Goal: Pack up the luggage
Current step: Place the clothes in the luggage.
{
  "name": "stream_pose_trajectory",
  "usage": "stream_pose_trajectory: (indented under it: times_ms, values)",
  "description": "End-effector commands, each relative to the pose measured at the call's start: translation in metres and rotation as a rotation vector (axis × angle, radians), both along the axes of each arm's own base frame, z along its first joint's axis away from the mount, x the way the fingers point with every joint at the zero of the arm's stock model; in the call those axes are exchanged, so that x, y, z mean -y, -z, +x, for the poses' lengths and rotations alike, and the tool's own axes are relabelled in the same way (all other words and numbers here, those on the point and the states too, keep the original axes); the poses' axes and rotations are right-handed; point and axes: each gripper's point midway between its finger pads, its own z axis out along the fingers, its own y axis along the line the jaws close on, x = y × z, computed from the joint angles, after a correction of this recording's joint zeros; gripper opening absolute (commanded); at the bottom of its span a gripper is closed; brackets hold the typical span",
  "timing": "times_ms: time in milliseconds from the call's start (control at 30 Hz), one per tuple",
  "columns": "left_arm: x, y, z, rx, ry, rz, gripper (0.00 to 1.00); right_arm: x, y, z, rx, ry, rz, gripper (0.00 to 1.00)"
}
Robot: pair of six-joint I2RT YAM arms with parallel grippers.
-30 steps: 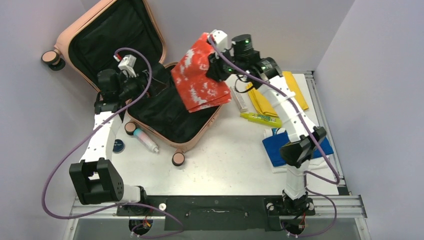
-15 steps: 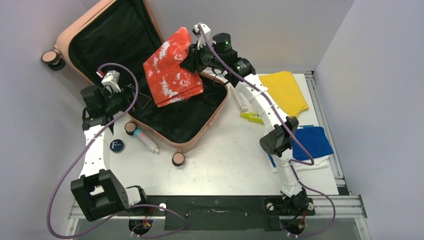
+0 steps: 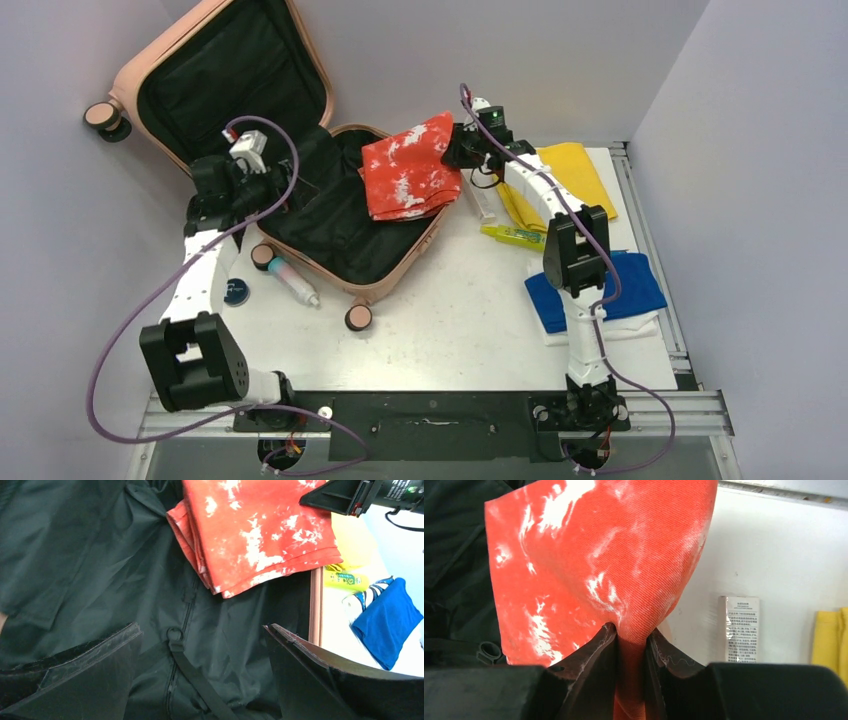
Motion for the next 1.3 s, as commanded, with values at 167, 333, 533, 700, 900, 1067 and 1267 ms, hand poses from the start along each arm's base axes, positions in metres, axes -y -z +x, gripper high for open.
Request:
stream_pose_trajectory:
  times_ms: [167, 333, 533, 700, 900, 1067, 1267]
  values:
    - [0.082, 0.016, 0.089, -0.038, 0.073, 0.012, 0.96, 0.028, -0.101, 0.0, 0.222, 0.112, -0.113, 0.43]
    - [0.109, 0.062, 0.122, -0.165, 0.047, -0.088, 0.96, 0.037, -0.086, -0.005, 0.174, 0.086, -0.128, 0.68]
    - [0.121, 0.106, 0.134, -0.193, -0.021, -0.14, 0.96, 0.03, -0.083, -0.01, 0.137, 0.008, -0.111, 0.74]
    - [0.131, 0.123, 0.148, -0.194, -0.026, -0.192, 0.96, 0.016, -0.087, -0.018, 0.122, -0.077, -0.068, 0.8]
    - [0.147, 0.119, 0.17, -0.129, 0.047, -0.307, 0.96, 0.004, -0.078, -0.034, 0.096, -0.191, -0.051, 0.86]
    - [0.144, 0.125, 0.187, -0.084, 0.042, -0.333, 0.96, -0.004, -0.06, -0.04, 0.067, -0.25, -0.053, 0.89]
    - [0.139, 0.126, 0.195, -0.042, 0.041, -0.425, 0.96, -0.01, -0.042, -0.042, 0.048, -0.282, -0.085, 0.92]
